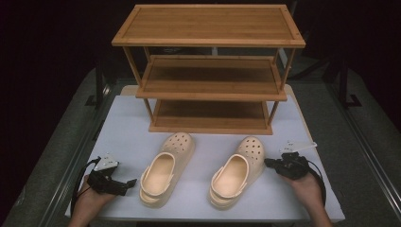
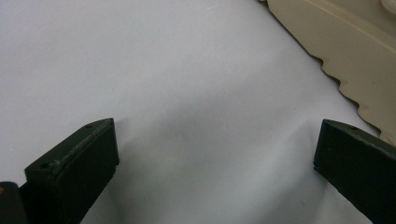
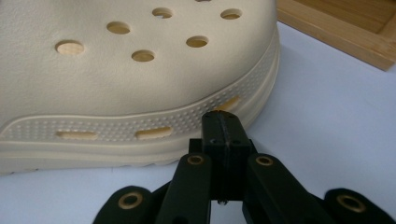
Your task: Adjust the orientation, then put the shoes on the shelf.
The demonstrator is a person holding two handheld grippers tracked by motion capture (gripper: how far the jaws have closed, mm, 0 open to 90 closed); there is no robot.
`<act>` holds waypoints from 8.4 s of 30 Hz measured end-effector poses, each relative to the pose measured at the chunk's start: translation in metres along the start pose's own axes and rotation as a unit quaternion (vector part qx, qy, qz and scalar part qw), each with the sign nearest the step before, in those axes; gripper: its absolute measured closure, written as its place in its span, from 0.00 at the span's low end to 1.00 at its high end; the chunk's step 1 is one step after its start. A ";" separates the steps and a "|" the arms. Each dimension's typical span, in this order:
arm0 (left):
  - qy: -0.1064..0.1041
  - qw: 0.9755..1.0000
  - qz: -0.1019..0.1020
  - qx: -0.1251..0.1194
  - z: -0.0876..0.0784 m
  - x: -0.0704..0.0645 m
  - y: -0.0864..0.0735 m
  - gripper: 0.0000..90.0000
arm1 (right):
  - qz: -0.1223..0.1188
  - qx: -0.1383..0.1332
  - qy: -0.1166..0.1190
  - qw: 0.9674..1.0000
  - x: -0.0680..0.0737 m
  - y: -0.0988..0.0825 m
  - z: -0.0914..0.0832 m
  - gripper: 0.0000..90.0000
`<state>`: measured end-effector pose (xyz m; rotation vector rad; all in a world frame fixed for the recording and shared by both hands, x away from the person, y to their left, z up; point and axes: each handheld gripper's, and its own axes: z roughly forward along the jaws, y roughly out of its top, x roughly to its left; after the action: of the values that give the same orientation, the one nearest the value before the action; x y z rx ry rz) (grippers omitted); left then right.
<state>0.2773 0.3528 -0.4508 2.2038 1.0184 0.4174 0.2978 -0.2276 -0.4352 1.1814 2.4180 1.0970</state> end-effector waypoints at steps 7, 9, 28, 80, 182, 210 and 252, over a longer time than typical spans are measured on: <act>0.000 1.000 0.000 0.000 0.000 0.000 0.000 0.00 | 0.000 0.004 0.013 1.000 -0.002 0.010 0.011 1.00; 0.000 1.000 0.000 0.000 0.000 0.000 0.000 0.00 | 0.000 0.005 0.015 1.000 -0.003 0.014 0.014 1.00; 0.000 1.000 -0.001 -0.001 0.000 0.000 0.000 0.00 | -0.011 0.008 0.023 1.000 -0.002 0.043 0.044 1.00; 0.000 1.000 -0.001 -0.002 0.000 0.000 0.000 0.00 | -0.046 0.006 0.055 0.997 0.025 0.097 0.101 1.00; -0.001 0.997 0.070 -0.042 0.008 -0.058 0.095 0.86 | -0.042 -0.063 0.014 0.997 0.086 0.066 0.037 0.86; 0.036 0.995 0.057 -0.072 -0.004 -0.048 0.125 0.93 | -0.041 -0.099 -0.049 0.993 0.055 0.070 -0.001 0.93; 0.167 0.982 0.056 -0.072 0.117 -0.045 0.210 0.93 | -0.015 -0.098 -0.124 0.987 -0.013 0.127 0.072 0.93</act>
<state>0.4258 0.1680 -0.3924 2.1076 1.0006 0.9099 0.4155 -0.1495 -0.3957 1.1374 2.0826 1.0795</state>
